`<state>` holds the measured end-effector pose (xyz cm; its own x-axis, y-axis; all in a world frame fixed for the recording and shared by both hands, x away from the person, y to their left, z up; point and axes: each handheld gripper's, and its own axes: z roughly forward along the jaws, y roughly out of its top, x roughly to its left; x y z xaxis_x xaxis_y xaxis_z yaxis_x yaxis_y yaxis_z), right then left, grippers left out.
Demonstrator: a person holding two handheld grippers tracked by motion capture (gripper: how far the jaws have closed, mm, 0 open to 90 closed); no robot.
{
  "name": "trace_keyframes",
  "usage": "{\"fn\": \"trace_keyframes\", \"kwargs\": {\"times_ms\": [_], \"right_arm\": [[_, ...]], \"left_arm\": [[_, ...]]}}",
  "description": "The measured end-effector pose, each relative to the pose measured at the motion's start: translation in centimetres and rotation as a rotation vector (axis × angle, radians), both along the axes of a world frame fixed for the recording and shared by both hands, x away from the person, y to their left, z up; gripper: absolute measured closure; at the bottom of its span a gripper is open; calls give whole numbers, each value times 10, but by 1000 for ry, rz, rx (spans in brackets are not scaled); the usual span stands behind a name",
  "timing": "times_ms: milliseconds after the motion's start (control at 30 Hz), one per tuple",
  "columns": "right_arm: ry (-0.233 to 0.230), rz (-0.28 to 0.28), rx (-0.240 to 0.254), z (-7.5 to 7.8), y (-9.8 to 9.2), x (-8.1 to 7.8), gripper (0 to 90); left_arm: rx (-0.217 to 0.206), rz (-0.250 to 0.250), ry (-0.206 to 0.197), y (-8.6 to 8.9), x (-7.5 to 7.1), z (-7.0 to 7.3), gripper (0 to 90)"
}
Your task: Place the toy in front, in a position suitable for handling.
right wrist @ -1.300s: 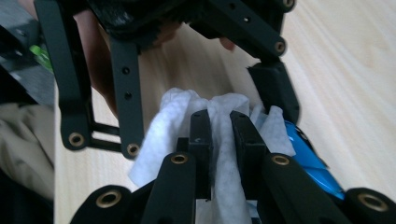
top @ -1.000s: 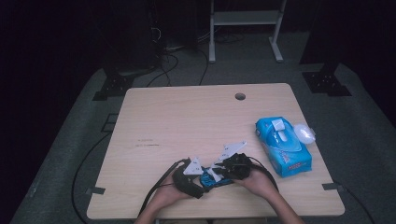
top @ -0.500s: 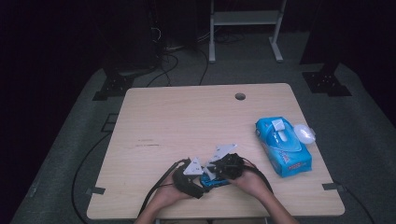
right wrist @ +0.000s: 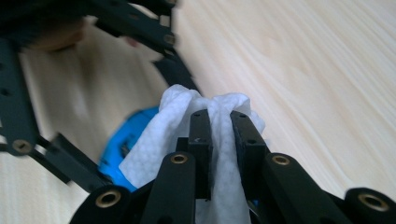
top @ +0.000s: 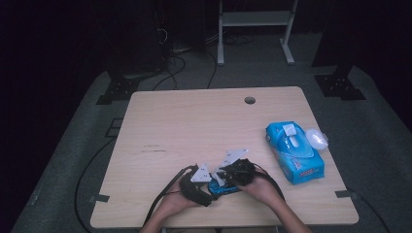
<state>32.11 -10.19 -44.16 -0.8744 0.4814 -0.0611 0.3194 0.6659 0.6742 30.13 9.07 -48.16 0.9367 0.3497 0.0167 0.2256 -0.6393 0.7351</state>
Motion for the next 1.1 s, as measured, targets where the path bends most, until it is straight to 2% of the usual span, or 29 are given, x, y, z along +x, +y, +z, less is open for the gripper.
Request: {"fn": "trace_keyframes", "kwargs": {"times_ms": [133, 167, 200, 367, 400, 567, 633, 700, 767, 800, 833, 900, 1000, 1033, 1067, 1100], "right_arm": [[-3, -12, 4, 0, -2, -1, 796], [-9, -7, 1, 0, 1, -3, 796], [-11, 30, -1, -3, 10, -5, 795], [-15, 47, -17, -2, 15, -5, 795], [-14, 42, -19, -2, 12, -4, 794], [0, -62, 4, 1, -17, 6, 795], [6, -73, 13, 1, -20, 6, 796], [-10, -57, 8, 0, -13, 3, 797], [-2, -20, 16, -1, -1, -3, 796], [-10, 29, 4, -3, 12, -8, 795], [-10, 29, 4, -3, 12, -8, 795], [-39, 58, -26, -3, 19, -12, 795], [-26, 46, -24, -1, 12, -8, 795], [-29, 29, -22, 0, 6, -6, 795], [-32, -11, -17, 1, -7, -2, 796], [-32, -11, -17, 1, -7, -2, 796]], "left_arm": [[2, 1, 2, 0, 0, 0, 231], [2, 2, 2, 0, 0, 0, 231], [1, 3, 4, -1, 0, 0, 231], [0, 3, 3, 0, 0, 0, 231], [0, 4, 2, 0, 0, 0, 231], [1, 0, -1, 0, 0, 0, 231], [4, -1, -2, 0, 0, 0, 231], [3, 0, 0, 0, 0, 0, 231], [2, 3, 1, 0, 0, 0, 231], [-2, 4, 4, 0, -1, 0, 231], [-2, 4, 4, 0, -1, 0, 231], [-2, 3, 5, 0, 0, 0, 231], [0, 3, 1, 0, 0, 0, 231], [1, 4, 2, 0, -1, 0, 231], [2, 3, 0, 0, 0, 0, 231], [1, 0, -1, 0, 0, 0, 231]]}}
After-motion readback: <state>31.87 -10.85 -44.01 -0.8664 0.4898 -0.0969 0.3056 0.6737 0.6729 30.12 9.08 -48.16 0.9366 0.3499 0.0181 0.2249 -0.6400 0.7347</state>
